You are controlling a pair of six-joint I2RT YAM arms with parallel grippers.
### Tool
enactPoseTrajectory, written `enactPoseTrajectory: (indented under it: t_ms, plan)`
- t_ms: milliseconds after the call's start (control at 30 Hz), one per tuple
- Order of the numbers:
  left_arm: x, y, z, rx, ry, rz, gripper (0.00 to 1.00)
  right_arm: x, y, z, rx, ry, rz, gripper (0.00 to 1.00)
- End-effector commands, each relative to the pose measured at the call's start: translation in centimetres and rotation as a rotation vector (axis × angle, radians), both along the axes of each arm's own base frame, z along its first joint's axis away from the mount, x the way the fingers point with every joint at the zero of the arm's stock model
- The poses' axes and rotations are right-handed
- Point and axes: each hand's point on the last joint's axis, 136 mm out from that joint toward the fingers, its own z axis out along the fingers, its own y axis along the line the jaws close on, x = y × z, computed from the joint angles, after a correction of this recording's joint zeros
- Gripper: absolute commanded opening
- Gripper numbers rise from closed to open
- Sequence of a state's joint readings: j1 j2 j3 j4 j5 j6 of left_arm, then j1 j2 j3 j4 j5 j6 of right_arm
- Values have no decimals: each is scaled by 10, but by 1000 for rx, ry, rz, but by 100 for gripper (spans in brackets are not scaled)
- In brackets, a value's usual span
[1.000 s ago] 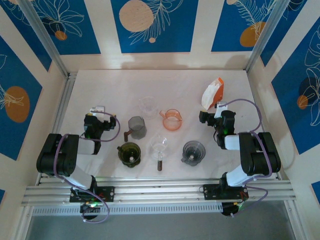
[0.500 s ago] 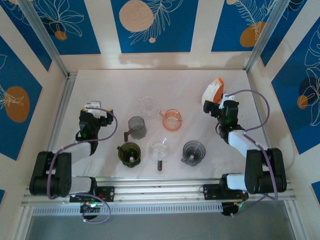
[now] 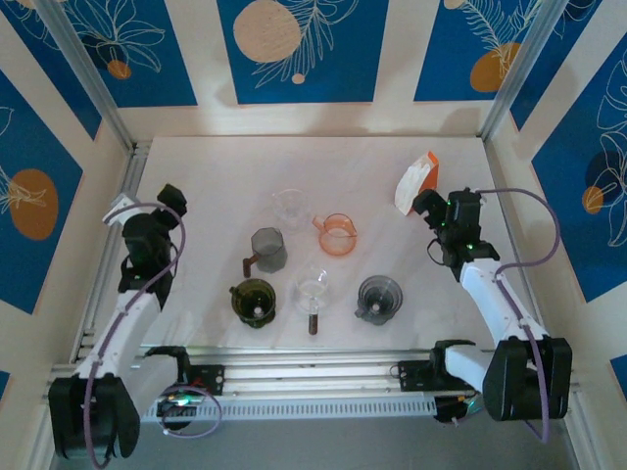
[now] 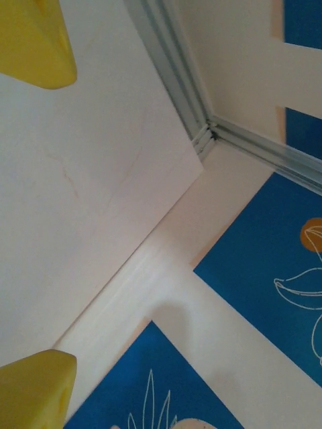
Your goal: Place the coffee filter in the dripper
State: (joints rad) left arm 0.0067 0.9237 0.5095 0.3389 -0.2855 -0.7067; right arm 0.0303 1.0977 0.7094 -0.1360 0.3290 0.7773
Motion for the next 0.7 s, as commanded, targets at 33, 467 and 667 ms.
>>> enactPoseTrajectory:
  t_ms: [33, 467, 667]
  plan:
    - [-6, -35, 2, -172, -49, -184, 96, -18, 37, 2, 4, 94, 175, 99]
    - [-50, -158, -29, -239, 259, -726, 90, -62, 141, 1, -168, 220, 632, 98]
    - [-95, -174, -60, -235, 365, -814, 86, -95, 174, 0, -224, 216, 774, 92]
